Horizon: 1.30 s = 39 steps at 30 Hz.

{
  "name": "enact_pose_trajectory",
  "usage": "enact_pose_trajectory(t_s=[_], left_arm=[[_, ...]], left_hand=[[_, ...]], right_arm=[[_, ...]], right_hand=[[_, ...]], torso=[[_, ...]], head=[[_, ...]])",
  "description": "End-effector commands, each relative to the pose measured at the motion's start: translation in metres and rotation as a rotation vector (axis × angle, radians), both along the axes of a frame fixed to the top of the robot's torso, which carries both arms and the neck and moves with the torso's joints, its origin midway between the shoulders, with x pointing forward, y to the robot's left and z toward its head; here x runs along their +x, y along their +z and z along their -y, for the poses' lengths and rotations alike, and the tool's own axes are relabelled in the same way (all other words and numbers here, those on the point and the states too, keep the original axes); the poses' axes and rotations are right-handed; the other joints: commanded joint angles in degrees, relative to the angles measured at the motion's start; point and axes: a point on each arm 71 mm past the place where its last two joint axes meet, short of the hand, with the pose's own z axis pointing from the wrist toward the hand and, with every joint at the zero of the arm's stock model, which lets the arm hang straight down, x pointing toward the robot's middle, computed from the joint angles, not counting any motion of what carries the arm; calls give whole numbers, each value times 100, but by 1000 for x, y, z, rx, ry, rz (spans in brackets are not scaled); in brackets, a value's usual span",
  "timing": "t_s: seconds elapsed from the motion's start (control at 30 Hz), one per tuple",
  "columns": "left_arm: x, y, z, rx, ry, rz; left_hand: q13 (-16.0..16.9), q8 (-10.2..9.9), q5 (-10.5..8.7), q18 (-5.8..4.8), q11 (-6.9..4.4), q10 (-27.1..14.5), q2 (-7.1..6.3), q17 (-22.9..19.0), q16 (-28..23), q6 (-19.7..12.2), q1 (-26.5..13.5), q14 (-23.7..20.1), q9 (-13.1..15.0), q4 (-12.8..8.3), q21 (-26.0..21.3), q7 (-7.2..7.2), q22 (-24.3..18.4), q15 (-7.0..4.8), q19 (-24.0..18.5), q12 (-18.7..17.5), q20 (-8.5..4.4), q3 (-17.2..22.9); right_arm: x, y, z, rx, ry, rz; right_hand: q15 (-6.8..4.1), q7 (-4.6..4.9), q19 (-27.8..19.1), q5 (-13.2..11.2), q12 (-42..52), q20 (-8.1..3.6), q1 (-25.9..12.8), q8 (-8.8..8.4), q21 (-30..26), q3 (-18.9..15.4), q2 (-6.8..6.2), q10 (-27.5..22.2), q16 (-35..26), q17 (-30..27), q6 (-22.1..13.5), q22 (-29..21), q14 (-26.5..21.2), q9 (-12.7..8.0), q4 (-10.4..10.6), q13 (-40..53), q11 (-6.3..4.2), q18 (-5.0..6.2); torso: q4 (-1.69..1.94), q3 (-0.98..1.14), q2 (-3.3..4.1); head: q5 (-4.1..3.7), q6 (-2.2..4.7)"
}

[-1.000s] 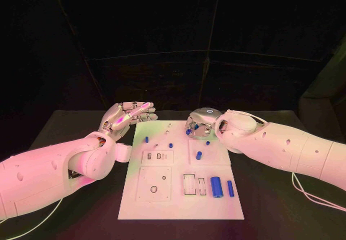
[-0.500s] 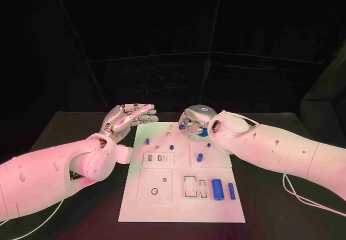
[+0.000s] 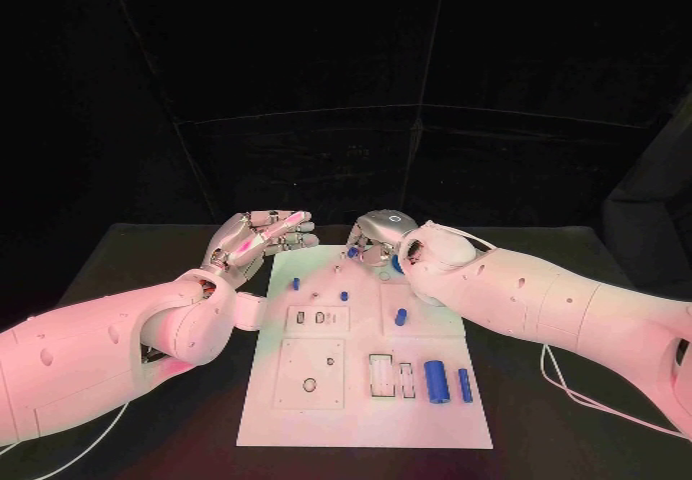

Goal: Assemble the parts on the task board

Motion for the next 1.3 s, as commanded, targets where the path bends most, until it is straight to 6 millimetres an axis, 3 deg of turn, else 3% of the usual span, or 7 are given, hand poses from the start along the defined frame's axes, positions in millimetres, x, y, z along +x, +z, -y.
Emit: enact_pose_trajectory(t_s=[0.03,0.83,1.23,1.3], left_arm=[[0,2,2,-15,-13,1],[2,2,3,-14,-15,1],[3,3,4,-15,-18,2],[3,3,4,-14,-17,2]], left_hand=[[-6,-17,33,30,17,-1,16,-8,-24,-6,-5,30,-7,-10,-34,109,-6,11,40,-31,0,-18],[-5,-19,33,30,17,0,17,-9,-27,-6,-2,33,-7,-15,-38,108,-8,11,44,-33,0,-18],[-5,-19,33,30,17,0,17,-9,-27,-6,-2,33,-7,-15,-38,108,-8,11,44,-33,0,-18],[-5,-19,33,30,17,0,17,-9,-27,-6,-2,33,-7,-15,-38,108,-8,11,44,-33,0,-18]], right_arm=[[2,1,0,-2,-8,-1],[4,3,-15,10,11,12],[5,2,-22,-3,10,-8],[5,2,-23,-1,8,-4]], right_hand=[[-19,-4,18,-7,-31,6,-35,-9,19,20,-19,-7,39,8,25,5,53,10,10,-8,11,-56],[-13,6,17,-3,-34,9,-44,-21,24,32,-29,-22,51,16,16,11,52,7,28,-10,19,-57],[-7,13,20,1,-37,13,-43,-35,31,51,-44,-47,65,25,2,23,51,3,39,-12,26,-59],[-7,13,20,1,-37,13,-43,-35,31,51,-44,-47,65,25,2,23,51,3,39,-12,26,-59]], torso=[[0,3,4],[-11,-3,19],[14,-3,34],[3,-4,32]], head=[[12,-16],[38,-27],[38,-42],[47,-42]])
